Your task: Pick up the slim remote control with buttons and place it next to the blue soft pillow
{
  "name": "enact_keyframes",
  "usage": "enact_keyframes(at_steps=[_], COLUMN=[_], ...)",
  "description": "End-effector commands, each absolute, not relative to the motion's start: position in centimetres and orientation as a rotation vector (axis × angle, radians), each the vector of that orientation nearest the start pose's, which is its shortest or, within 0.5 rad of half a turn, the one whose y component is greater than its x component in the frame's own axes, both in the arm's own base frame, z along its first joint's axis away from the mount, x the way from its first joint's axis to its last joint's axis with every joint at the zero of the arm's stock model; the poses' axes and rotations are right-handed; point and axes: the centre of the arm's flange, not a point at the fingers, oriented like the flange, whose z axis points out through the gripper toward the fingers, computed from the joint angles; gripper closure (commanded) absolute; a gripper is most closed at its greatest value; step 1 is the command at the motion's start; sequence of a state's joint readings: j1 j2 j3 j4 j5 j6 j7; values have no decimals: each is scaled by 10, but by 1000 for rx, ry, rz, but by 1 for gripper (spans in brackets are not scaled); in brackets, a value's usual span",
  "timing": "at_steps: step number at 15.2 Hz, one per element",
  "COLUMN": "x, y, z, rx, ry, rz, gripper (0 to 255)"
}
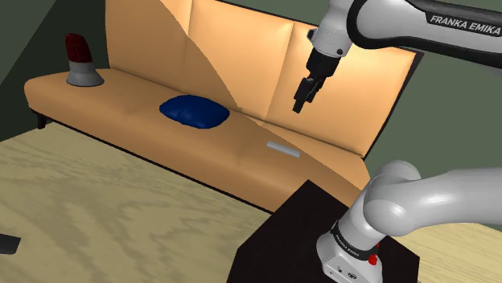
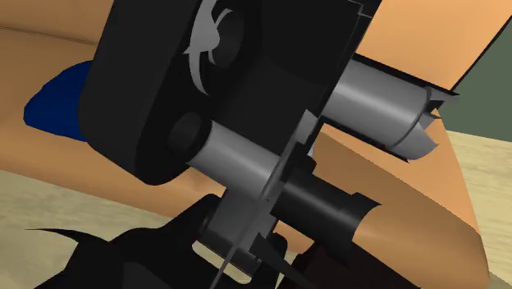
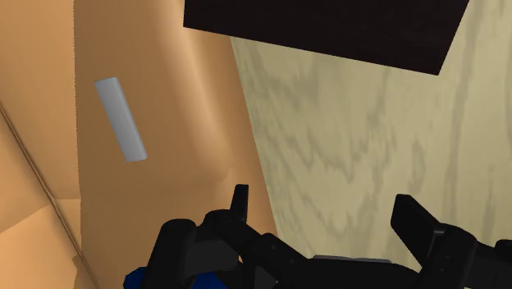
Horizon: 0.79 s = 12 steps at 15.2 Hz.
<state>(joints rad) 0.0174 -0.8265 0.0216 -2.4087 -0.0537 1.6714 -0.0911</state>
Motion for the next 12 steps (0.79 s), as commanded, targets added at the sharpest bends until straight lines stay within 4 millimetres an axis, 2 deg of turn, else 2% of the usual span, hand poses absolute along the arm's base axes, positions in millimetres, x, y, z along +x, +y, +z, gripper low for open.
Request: enact_keyframes(at_steps=[1,12], x=[305,350], y=[9,-98], z=[587,493], rx=[-3204,-3172], ry=[-203,-252], rz=[-140,-96], gripper=[0,0])
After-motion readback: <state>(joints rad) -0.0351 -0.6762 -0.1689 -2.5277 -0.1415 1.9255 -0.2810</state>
